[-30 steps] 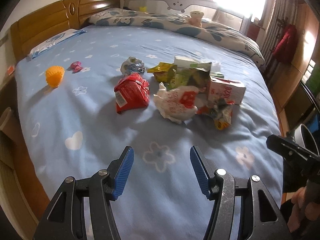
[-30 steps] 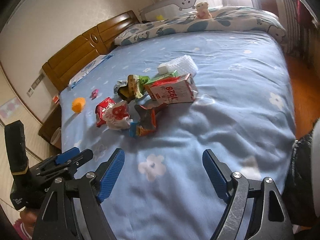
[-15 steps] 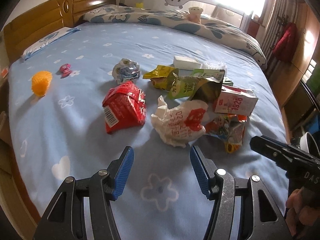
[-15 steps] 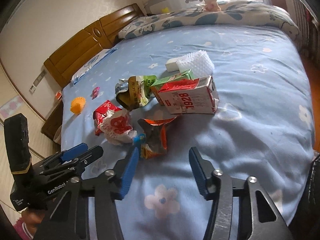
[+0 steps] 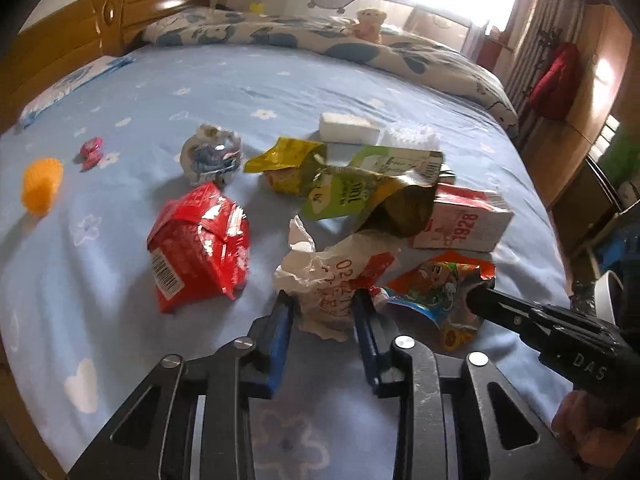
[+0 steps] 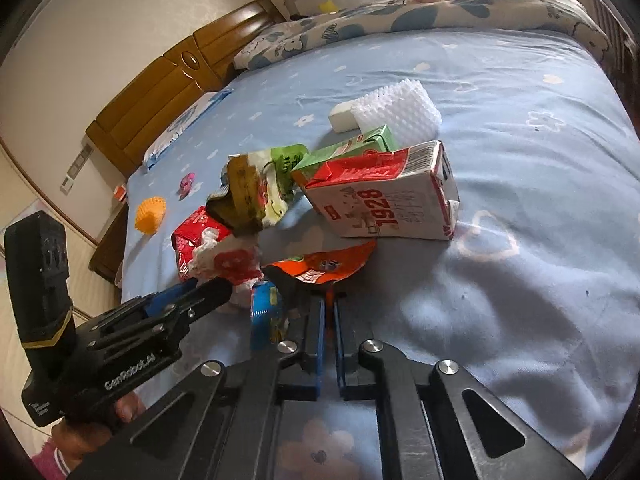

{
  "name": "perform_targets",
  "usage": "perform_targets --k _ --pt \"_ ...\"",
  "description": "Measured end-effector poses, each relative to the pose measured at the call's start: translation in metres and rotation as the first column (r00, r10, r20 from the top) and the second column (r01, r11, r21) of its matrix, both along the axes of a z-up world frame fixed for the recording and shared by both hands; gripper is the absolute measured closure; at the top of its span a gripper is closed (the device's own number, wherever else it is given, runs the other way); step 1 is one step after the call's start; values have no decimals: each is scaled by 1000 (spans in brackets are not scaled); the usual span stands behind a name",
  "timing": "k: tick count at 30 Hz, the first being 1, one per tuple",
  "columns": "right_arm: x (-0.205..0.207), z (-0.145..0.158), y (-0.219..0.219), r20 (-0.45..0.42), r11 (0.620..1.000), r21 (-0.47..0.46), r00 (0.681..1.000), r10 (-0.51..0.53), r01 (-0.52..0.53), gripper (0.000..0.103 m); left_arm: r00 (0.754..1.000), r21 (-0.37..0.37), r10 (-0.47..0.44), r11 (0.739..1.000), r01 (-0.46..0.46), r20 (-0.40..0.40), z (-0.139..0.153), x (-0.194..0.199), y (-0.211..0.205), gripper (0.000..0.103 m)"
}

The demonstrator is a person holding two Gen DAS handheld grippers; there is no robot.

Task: Collect trash
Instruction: 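Grasp the crumpled white bag with the left tool while the right grasps a wrapper, then carry both items over the bin and open both tools to release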

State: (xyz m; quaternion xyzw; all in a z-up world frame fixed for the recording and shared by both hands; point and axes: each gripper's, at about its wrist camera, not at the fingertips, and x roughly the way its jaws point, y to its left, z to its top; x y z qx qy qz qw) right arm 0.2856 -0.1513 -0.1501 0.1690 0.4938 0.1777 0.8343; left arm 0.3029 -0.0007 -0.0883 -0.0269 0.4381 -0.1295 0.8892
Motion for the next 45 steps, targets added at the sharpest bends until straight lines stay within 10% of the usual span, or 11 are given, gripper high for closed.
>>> perform_targets --k 45 --pt "-148 90 -121 169 983 -12 969 -181 186 101 973 -2 -215 976 216 87 69 -139 -81 87"
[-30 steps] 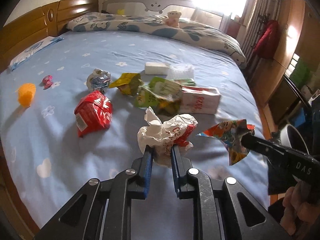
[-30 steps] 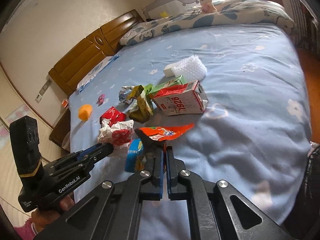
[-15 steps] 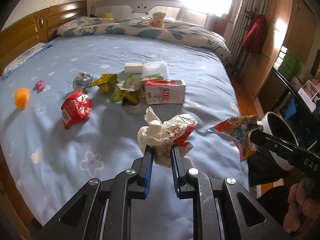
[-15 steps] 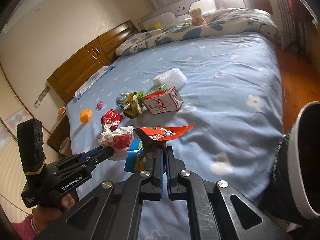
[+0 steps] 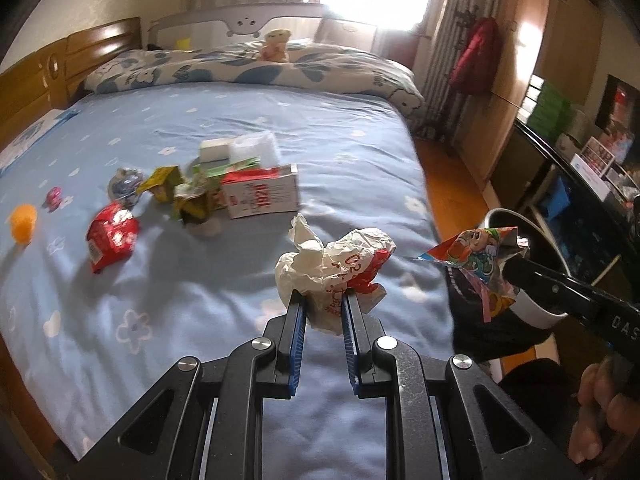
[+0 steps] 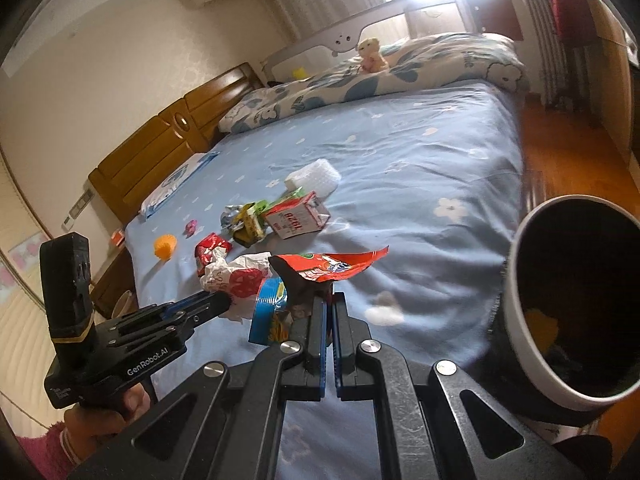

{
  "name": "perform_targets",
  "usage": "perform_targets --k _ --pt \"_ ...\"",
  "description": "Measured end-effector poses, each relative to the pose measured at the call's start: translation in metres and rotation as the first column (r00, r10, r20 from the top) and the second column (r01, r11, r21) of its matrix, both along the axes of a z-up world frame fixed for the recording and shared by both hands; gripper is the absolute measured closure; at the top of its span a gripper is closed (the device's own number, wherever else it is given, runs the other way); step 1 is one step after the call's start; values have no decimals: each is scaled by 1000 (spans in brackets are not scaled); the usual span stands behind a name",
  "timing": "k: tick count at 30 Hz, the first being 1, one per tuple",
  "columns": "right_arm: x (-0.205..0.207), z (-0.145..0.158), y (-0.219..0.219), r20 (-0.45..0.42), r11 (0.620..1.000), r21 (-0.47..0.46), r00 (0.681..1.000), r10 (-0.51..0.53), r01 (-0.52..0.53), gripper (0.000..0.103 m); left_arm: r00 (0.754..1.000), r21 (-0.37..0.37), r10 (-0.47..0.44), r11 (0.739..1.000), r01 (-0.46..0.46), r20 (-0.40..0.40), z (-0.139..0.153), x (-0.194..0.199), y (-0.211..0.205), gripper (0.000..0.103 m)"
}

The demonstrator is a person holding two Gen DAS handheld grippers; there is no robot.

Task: Collect trash
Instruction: 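Carry both items over the bin and open both tools to release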

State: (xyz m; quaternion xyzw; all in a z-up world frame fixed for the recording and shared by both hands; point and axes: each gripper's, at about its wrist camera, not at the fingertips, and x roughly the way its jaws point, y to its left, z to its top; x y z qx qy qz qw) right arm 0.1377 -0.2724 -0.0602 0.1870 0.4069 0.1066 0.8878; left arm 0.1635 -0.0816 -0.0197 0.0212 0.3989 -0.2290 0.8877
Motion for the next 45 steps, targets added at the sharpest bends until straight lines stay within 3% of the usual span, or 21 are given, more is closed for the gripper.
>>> perform_targets --k 24,45 --pt "-52 18 -107 21 969 -56 971 -240 241 101 973 11 -229 973 229 21 6 -3 -99 87" --pt "-64 4 -165 -24 938 -84 941 -338 335 101 942 30 -337 941 337 0 -6 13 -172 87"
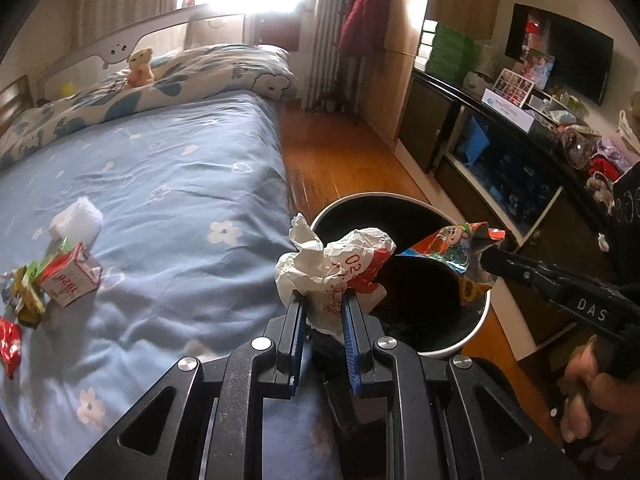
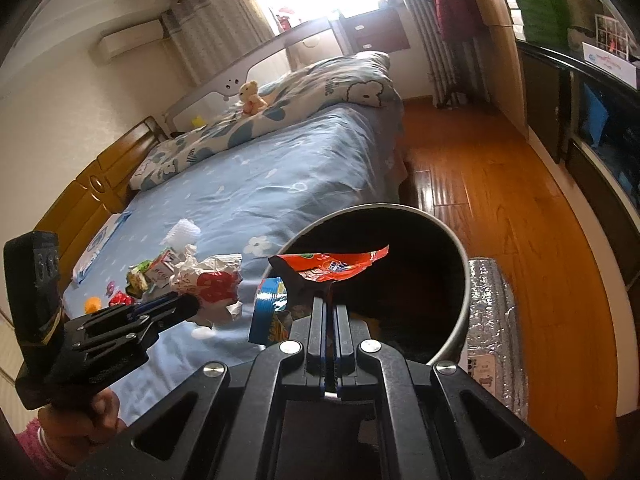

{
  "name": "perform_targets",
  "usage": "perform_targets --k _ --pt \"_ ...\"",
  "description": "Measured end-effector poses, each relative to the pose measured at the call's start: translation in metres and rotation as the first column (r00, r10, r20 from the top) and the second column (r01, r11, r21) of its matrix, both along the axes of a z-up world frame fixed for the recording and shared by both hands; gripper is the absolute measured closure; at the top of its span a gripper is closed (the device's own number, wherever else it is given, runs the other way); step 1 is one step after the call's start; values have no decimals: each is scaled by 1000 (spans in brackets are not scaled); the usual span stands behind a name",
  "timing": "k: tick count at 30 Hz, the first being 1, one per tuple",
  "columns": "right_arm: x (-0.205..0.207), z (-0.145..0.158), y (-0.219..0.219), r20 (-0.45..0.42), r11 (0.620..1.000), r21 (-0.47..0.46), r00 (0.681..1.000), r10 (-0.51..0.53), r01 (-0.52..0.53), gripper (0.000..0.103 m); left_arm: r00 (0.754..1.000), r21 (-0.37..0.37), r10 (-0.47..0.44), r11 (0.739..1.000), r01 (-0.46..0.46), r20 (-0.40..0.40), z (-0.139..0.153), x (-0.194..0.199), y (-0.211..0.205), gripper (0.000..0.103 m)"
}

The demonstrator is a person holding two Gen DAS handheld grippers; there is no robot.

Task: Collect trash
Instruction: 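Carry both items over the bin and open both tools to release, then move both open tools back toward the remaining trash on the bed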

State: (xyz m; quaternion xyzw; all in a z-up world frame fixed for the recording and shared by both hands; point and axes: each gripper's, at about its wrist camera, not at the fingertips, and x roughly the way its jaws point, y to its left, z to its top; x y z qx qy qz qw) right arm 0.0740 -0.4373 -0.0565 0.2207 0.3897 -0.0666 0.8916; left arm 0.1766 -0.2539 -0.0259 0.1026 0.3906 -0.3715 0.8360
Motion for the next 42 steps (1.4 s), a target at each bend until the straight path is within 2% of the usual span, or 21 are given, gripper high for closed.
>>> perform_targets --k 17,21,24,26,28,30,36,42 --pt "15 -15 -25 -55 1000 6 998 -7 7 101 998 50 -54 997 55 -26 -14 20 -52 86" --pt "21 -20 -26 -79 1000 6 997 0 0 96 997 66 -57 996 61 -59 -19 29 -58 82" --pt "23 -23 -28 -94 1000 8 996 -7 8 94 996 64 -54 996 59 -70 -20 32 -61 74" --pt "23 -24 -29 -98 1000 12 995 -17 18 89 996 65 -49 996 54 -69 -21 32 -60 63" --pt "21 -23 -30 -94 1000 14 995 -24 26 68 997 57 -38 997 42 -62 -20 32 -57 49" --pt "19 -22 -30 -86 999 9 996 -30 31 58 998 53 -34 998 37 -60 -20 30 -54 49" --pt "17 -15 -22 -63 999 10 998 -30 31 57 999 52 2 999 1 -50 -23 22 -28 47" --pt "23 -9 3 -27 1000 16 1000 13 -12 47 995 39 79 996 -77 -61 -25 20 14 46"
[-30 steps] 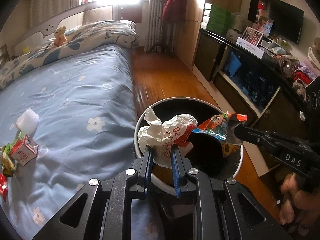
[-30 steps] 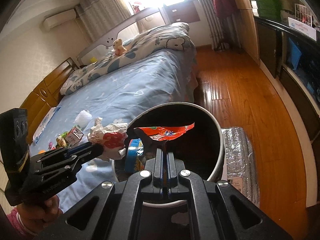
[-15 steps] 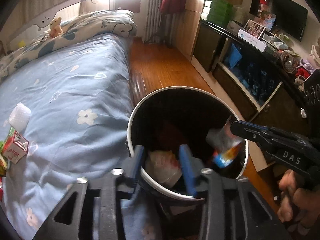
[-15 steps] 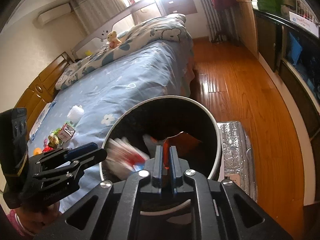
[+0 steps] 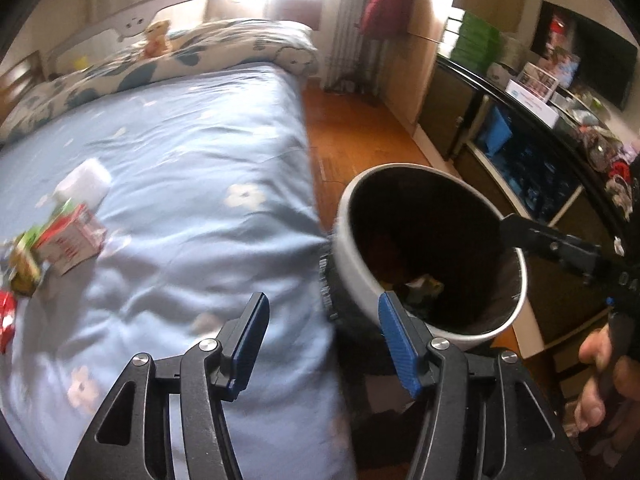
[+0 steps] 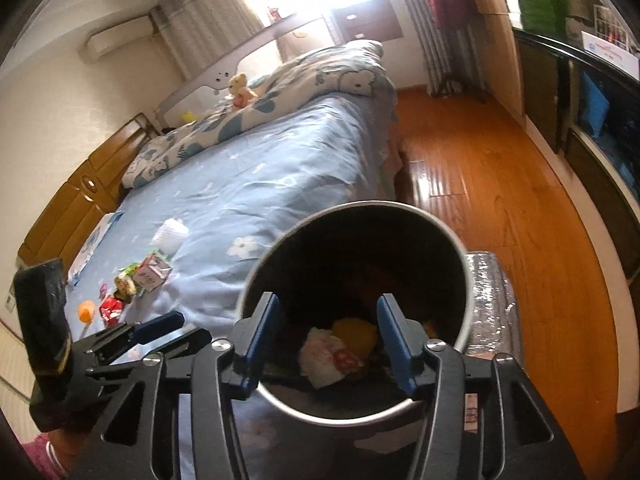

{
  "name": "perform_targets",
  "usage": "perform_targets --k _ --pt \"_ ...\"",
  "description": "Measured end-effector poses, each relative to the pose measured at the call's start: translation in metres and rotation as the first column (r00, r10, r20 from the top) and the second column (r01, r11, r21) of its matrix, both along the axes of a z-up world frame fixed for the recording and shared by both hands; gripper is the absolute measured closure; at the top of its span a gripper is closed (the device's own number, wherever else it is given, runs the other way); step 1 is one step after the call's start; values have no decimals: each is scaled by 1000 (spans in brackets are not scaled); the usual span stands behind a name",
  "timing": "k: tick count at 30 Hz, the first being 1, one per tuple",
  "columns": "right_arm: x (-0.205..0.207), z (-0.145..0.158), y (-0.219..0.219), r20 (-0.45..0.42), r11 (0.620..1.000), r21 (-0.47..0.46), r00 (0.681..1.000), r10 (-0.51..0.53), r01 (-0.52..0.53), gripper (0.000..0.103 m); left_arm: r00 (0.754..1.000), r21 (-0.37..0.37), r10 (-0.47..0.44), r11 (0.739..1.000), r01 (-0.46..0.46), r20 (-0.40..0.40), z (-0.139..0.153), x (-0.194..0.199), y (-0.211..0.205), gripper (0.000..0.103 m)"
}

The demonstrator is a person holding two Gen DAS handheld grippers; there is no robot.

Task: Collect trash
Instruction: 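Move both open tools back toward the remaining trash on the bed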

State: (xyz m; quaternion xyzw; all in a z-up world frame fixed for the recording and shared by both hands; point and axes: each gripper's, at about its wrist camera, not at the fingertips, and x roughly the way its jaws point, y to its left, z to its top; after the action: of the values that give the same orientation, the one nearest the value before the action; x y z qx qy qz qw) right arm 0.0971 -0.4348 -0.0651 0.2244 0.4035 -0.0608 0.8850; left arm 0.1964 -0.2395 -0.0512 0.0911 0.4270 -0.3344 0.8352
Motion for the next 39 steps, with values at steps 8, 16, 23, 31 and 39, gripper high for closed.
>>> perform_targets --k 8,16,23,31,39 --pt "20 5 47 27 995 16 995 97 -98 41 994 -5 108 994 -108 11 2 -12 55 46" --pt "46 -2 98 24 976 36 976 216 -217 39 968 -7 249 969 -249 9 4 -25 119 46" --pt "70 -10 141 25 948 49 949 314 -315 39 924 -11 383 924 -383 -7 5 -31 167 46" --pt "90 -19 175 23 921 62 923 384 -385 37 883 -4 469 883 -469 -26 5 -30 194 46" --pt "116 -32 206 19 887 68 890 456 -456 34 854 7 519 855 -519 -31 2 -11 212 46"
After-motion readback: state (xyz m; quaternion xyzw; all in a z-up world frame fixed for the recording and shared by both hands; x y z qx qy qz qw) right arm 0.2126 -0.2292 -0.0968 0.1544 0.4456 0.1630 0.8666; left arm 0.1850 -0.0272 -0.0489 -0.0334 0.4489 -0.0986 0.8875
